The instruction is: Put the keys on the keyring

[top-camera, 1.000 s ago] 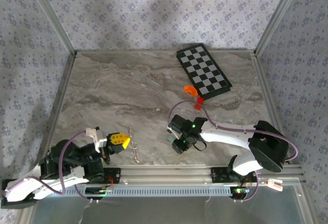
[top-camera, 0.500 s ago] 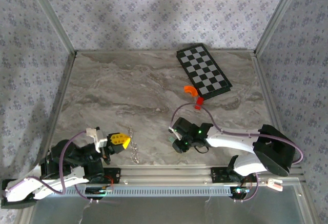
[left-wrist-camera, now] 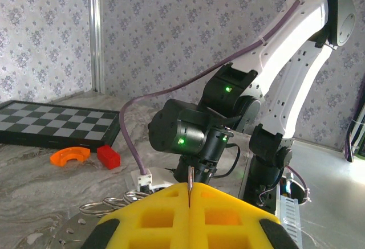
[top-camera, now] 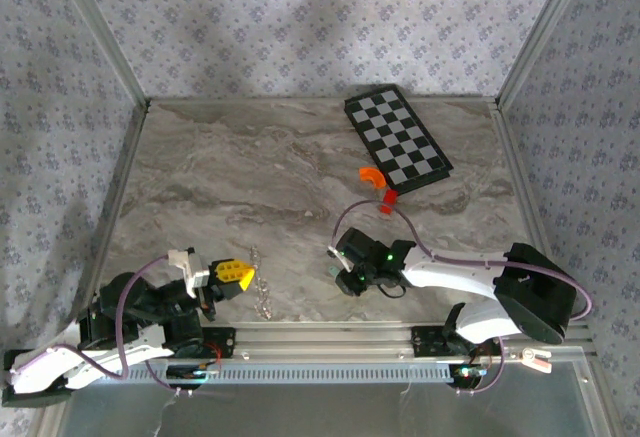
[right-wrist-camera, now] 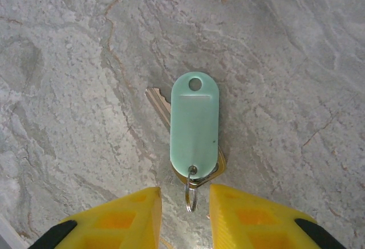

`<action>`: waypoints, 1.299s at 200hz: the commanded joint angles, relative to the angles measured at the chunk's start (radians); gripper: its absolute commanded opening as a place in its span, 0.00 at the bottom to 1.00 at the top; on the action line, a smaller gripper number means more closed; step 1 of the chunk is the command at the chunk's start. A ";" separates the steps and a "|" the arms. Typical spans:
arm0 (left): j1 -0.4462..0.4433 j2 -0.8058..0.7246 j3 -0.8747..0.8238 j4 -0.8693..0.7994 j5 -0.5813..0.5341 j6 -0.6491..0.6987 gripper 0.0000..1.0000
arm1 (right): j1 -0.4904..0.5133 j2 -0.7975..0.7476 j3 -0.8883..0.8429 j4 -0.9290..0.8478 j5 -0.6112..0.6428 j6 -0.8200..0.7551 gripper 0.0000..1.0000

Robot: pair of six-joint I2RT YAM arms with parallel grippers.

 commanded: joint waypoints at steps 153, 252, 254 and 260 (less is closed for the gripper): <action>-0.004 -0.014 0.014 0.046 0.023 -0.012 0.00 | 0.012 0.043 0.019 -0.021 0.030 -0.019 0.13; -0.004 -0.014 0.015 0.055 0.012 -0.003 0.00 | 0.040 -0.142 -0.052 0.032 0.031 -0.072 0.00; -0.004 -0.013 0.016 0.056 0.012 -0.003 0.00 | 0.040 -0.152 -0.054 0.034 0.029 -0.076 0.00; -0.004 -0.014 0.017 0.057 0.012 -0.001 0.00 | 0.042 -0.179 -0.062 0.038 0.021 -0.084 0.00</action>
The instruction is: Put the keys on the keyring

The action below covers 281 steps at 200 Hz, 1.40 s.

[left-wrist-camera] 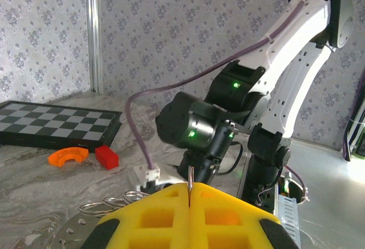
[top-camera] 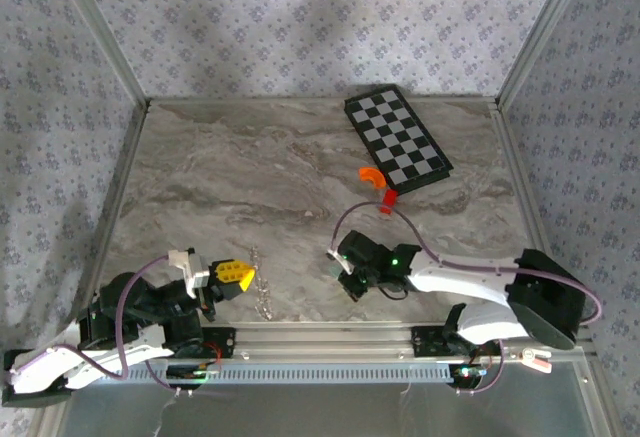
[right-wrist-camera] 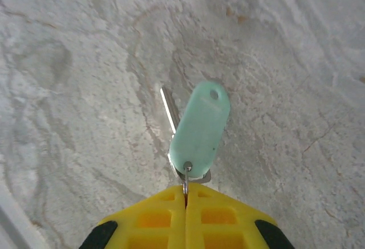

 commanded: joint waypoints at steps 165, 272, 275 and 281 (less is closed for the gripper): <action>-0.004 -0.014 0.012 0.077 0.001 0.006 0.00 | -0.093 -0.009 0.245 -0.249 -0.028 -0.065 0.00; -0.004 -0.014 0.004 0.079 0.000 0.018 0.00 | -0.173 0.420 0.555 -0.205 -0.055 -0.156 0.00; -0.004 -0.014 0.004 0.080 -0.002 0.017 0.00 | -0.173 0.427 0.557 -0.203 -0.056 -0.154 0.00; -0.003 -0.014 0.003 0.081 -0.003 0.017 0.00 | -0.172 0.439 0.561 -0.201 -0.061 -0.153 0.00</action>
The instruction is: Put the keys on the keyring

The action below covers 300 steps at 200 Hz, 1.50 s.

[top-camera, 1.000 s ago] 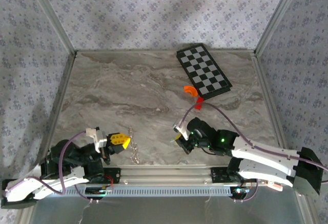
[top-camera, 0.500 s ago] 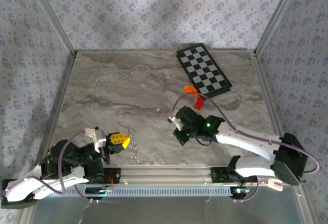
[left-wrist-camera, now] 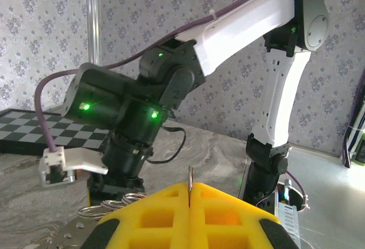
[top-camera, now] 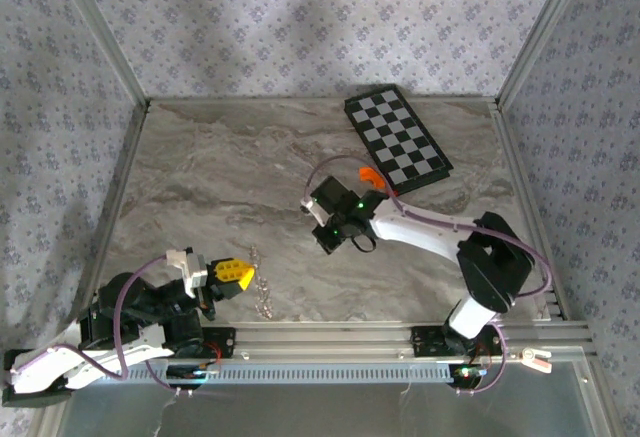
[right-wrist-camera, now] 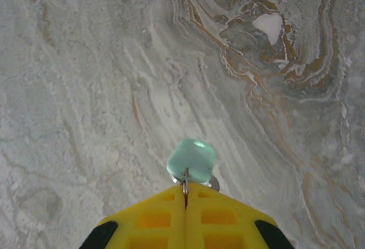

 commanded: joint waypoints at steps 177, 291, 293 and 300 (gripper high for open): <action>-0.004 -0.014 0.003 0.056 0.002 0.013 0.00 | 0.105 -0.021 -0.172 -0.098 -0.011 0.123 0.00; -0.003 -0.014 0.001 0.060 0.008 0.014 0.00 | 0.162 0.007 -0.160 -0.148 0.042 0.164 0.05; -0.003 -0.014 0.001 0.060 0.008 0.014 0.00 | 0.162 0.006 -0.162 -0.147 0.042 0.165 0.06; -0.004 -0.014 0.001 0.060 0.008 0.014 0.00 | 0.162 -0.002 -0.167 -0.141 0.042 0.171 0.08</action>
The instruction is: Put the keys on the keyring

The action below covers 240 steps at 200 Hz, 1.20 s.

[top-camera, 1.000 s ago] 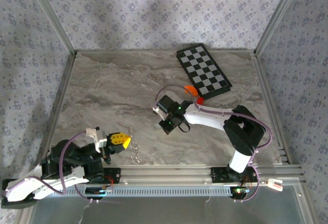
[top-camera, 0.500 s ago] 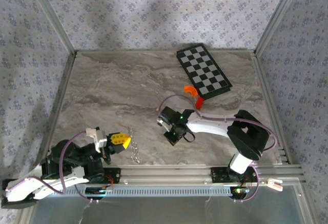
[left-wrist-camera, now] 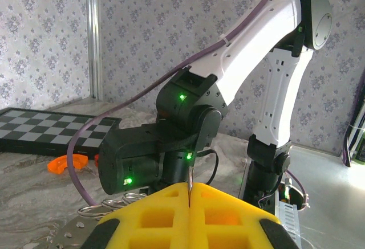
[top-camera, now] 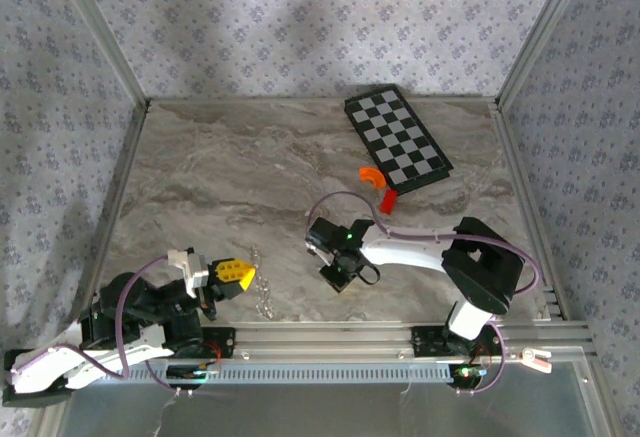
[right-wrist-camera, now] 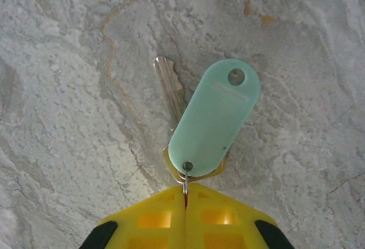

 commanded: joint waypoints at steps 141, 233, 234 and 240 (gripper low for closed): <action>-0.004 -0.014 0.003 0.063 0.015 0.011 0.00 | -0.079 -0.370 -0.343 0.326 -0.115 0.159 0.48; -0.004 -0.014 0.003 0.063 0.014 0.011 0.00 | -0.026 -0.287 -0.332 0.371 -0.058 0.052 0.41; -0.003 -0.014 0.002 0.063 0.015 0.011 0.00 | -0.027 -0.286 -0.332 0.373 -0.057 0.052 0.41; -0.003 -0.014 0.003 0.063 0.015 0.010 0.00 | -0.023 -0.276 -0.329 0.377 -0.049 0.052 0.41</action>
